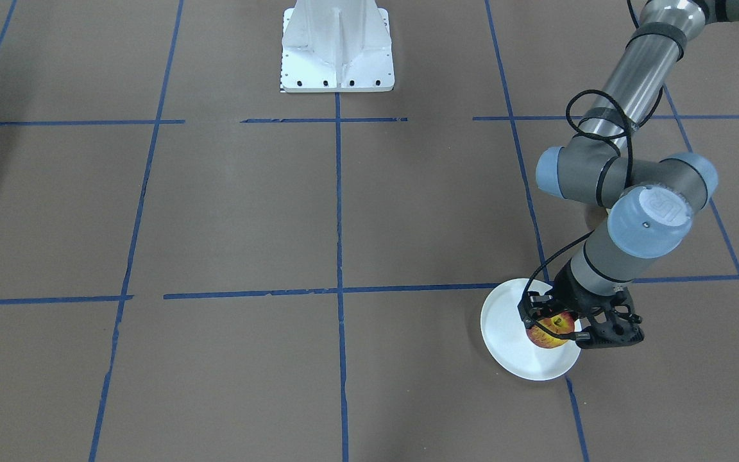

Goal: Move apple from plate to bowl
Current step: 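Lift the apple with the left gripper and carry it toward the white bowl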

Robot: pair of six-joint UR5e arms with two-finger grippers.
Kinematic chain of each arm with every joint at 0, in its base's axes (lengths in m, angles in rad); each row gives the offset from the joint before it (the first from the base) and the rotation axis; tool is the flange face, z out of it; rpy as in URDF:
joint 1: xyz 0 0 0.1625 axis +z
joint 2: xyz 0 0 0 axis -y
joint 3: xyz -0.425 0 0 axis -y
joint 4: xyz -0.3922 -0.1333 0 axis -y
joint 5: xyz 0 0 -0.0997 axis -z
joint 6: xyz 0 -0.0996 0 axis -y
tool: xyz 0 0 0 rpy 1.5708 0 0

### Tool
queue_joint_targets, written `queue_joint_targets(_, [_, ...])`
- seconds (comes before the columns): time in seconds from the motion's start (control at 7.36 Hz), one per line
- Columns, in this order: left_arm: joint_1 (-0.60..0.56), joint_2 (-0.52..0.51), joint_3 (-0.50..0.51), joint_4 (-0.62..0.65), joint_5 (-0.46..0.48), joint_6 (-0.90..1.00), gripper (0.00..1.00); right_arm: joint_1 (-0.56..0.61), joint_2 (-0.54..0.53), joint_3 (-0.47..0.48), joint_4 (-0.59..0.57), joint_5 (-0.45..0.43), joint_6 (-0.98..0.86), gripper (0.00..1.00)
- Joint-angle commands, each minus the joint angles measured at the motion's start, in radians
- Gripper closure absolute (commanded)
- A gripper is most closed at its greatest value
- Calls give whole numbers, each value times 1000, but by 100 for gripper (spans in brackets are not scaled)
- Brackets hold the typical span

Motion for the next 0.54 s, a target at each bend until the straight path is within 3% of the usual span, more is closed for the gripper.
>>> queue_joint_targets(0.0, [-54, 94, -237, 140, -53, 12, 68, 0, 0, 0, 0, 0, 0, 0])
queue_joint_targets(0.41, [-71, 422, -601, 186, -58, 145, 68, 0, 0, 0, 0, 0, 0, 0])
